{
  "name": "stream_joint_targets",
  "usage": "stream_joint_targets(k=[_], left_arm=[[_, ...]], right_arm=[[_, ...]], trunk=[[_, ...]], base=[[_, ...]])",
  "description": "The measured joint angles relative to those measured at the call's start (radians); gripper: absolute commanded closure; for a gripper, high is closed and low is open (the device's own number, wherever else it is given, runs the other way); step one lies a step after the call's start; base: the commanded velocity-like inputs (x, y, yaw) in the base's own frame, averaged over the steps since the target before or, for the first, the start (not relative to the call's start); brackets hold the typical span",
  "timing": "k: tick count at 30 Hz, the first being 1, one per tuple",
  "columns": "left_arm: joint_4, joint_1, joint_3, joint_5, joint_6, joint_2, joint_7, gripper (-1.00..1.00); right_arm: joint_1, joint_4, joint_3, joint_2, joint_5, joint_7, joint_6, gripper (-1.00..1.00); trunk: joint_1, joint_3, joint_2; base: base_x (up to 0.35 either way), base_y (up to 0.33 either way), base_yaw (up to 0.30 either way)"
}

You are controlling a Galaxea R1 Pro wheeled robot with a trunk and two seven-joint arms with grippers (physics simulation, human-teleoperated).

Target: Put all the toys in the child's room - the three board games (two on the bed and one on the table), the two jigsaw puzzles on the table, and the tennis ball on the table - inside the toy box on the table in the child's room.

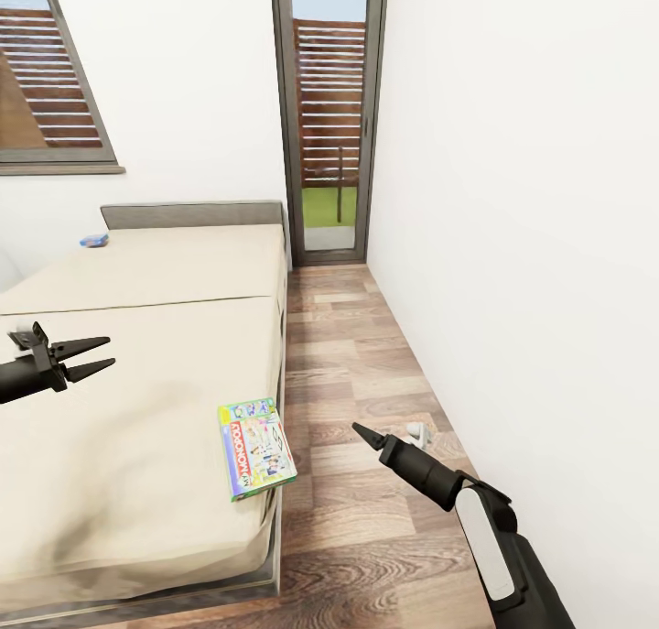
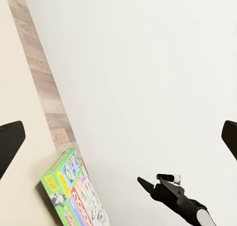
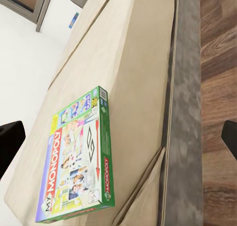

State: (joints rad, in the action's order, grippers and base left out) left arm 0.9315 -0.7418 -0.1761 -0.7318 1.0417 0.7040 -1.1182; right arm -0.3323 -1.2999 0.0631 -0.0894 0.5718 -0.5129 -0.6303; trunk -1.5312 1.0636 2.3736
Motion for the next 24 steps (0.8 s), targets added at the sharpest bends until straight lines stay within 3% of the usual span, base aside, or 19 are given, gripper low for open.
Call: stream_joint_targets(k=[24], left_arm=[[0.0, 0.0, 0.0, -0.002, 0.0, 0.0, 0.0, -1.0]], right_arm=[[0.0, 0.001, 0.0, 0.0, 0.0, 0.0, 0.0, -1.0]], trunk=[[0.0, 0.0, 0.0]], base=[[0.026, 0.03, 0.0]])
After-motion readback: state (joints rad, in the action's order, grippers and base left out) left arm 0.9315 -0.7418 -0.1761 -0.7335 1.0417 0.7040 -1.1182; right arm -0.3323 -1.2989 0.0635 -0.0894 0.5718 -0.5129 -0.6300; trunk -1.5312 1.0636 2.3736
